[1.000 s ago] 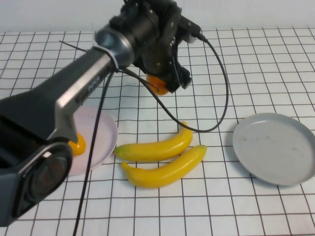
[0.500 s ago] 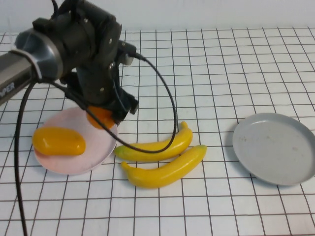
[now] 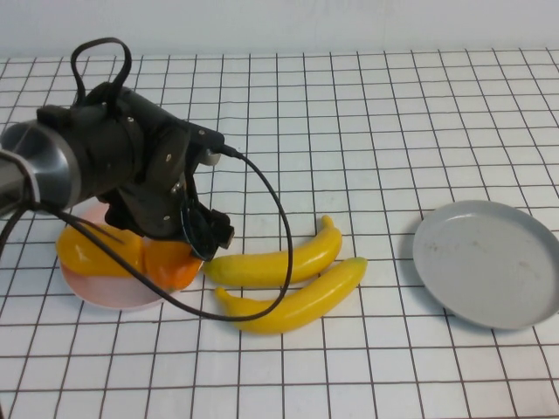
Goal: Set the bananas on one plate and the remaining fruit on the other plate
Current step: Put one type of fruit in the left plate, then put another type of fruit in the right plate
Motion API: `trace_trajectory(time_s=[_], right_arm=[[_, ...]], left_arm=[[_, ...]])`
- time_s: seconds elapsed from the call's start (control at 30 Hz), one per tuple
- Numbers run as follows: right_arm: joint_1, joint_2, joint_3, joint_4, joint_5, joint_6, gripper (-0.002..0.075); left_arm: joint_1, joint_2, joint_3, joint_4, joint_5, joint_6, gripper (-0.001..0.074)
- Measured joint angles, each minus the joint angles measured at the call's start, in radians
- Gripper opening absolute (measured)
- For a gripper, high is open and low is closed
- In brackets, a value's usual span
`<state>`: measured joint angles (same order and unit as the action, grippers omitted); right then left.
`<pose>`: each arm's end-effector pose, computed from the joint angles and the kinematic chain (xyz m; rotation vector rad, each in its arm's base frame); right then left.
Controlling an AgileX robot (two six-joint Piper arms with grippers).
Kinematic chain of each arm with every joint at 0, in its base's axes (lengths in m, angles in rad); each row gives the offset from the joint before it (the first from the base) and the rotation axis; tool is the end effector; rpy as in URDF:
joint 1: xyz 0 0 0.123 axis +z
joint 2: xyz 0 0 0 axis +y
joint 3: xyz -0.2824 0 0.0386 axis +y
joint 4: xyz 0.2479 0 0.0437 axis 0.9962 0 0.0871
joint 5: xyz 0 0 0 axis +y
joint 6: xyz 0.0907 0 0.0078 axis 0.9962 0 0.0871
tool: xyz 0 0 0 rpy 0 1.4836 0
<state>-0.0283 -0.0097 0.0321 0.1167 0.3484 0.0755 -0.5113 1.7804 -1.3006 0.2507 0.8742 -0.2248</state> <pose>0.0535 0.0021 0.1716 0.1700 1.8467 0.1461 0.3264 -0.1633 0.2306 0.5772 2.7188 0.1293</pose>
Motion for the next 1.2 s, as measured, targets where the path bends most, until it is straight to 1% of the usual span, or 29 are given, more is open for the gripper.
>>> trace_trajectory(time_s=[0.23,0.4,0.5,0.6,0.67,0.73,0.83,0.87,0.93,0.97,1.03,1.13,1.2], right_arm=[[0.000,0.000,0.000,0.000,0.000,0.000,-0.0016],[0.000,0.000,0.000,0.000,0.000,0.000,-0.0016],[0.000,0.000,0.000,0.000,0.000,0.000,-0.0016],[0.000,0.000,0.000,0.000,0.000,0.002,-0.0016],[0.000,0.000,0.000,0.000,0.000,0.002,-0.0016],[0.000,0.000,0.000,0.000,0.000,0.002,-0.0017],[0.000,-0.002,0.000,0.000,0.000,0.002,-0.0016],[0.000,-0.002,0.000,0.000,0.000,0.002,-0.0016],[0.000,-0.002,0.000,0.000,0.000,0.002,-0.0016],[0.000,-0.002,0.000,0.000,0.000,0.002,-0.0016],[0.000,-0.002,0.000,0.000,0.000,0.002,-0.0016],[0.000,-0.002,0.000,0.000,0.000,0.002,-0.0017],[0.000,-0.002,0.000,0.000,0.000,0.002,-0.0017]], left_arm=[[0.038,-0.012,0.004,0.014,0.031,0.000,0.0668],[0.043,-0.093,0.008,0.007,0.059,0.011,0.0668],[0.017,-0.195,0.022,-0.078,0.007,0.079,0.0668],[-0.041,-0.332,0.068,-0.120,-0.090,0.124,0.0652],[-0.066,-0.429,0.115,-0.120,-0.140,0.108,0.0595],[-0.073,-0.517,0.169,-0.118,-0.184,0.087,0.0496],[-0.075,-0.649,0.270,-0.116,-0.241,0.067,0.0310],[-0.075,-0.694,0.308,-0.114,-0.255,0.050,0.0211],[-0.075,-0.777,0.378,-0.106,-0.255,0.009,0.0097],[-0.075,-0.815,0.409,-0.093,-0.250,-0.008,0.0063],[-0.076,-0.875,0.452,-0.067,-0.239,-0.027,0.0027],[-0.076,-0.954,0.493,-0.039,-0.208,-0.037,0.0008],[-0.078,-1.006,0.507,-0.026,-0.153,-0.057,0.0004]])
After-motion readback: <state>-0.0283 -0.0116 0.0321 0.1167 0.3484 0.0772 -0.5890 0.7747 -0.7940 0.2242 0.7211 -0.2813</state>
